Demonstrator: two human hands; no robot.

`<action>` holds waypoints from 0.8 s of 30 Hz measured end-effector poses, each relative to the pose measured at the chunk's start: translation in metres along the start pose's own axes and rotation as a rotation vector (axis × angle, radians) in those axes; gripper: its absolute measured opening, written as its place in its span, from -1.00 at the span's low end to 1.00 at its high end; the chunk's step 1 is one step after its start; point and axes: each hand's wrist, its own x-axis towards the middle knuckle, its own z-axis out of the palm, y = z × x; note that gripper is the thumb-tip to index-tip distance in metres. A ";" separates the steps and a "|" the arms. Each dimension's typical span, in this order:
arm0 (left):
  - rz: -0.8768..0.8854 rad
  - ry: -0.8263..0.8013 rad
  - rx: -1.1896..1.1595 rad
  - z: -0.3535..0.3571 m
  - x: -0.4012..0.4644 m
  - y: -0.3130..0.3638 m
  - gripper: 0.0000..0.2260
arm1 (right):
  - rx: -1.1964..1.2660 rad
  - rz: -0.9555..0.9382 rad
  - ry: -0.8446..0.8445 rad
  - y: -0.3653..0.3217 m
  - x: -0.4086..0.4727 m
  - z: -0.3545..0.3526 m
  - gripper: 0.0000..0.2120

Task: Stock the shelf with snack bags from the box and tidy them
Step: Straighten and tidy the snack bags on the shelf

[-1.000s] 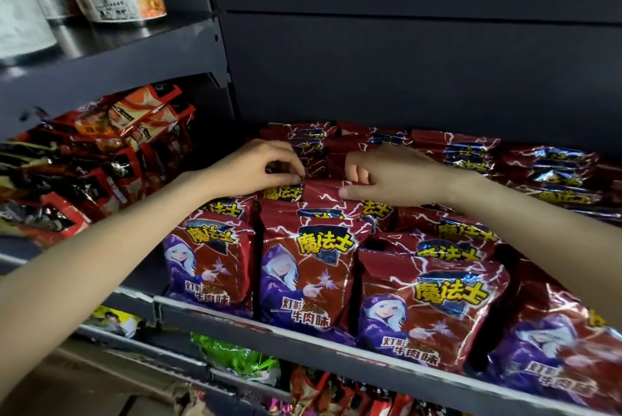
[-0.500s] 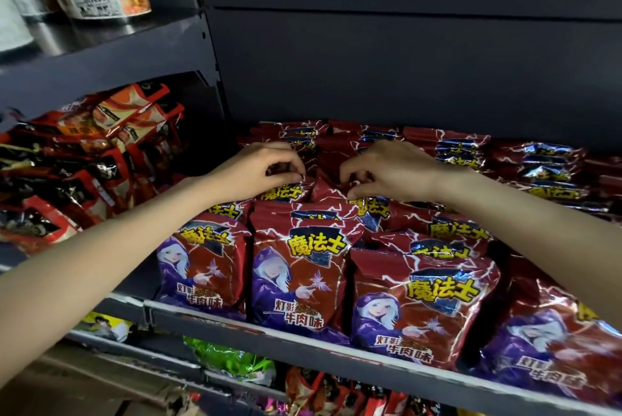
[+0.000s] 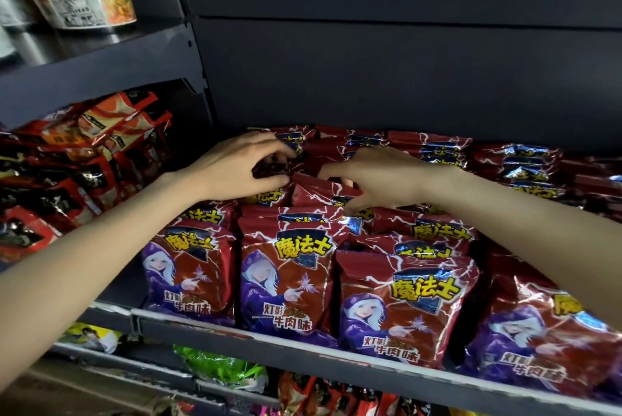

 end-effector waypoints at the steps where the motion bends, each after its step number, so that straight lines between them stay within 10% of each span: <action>1: 0.011 -0.015 -0.061 -0.001 0.003 0.008 -0.52 | 0.043 0.008 -0.006 0.000 0.000 0.000 -0.41; 9: 0.029 -0.176 -0.069 0.009 0.022 0.032 -0.74 | 0.346 0.181 -0.038 0.018 -0.009 -0.007 -0.79; 24: -0.023 -0.065 -0.092 0.004 0.018 0.044 -0.72 | 0.464 0.206 0.199 0.038 -0.061 -0.006 -0.85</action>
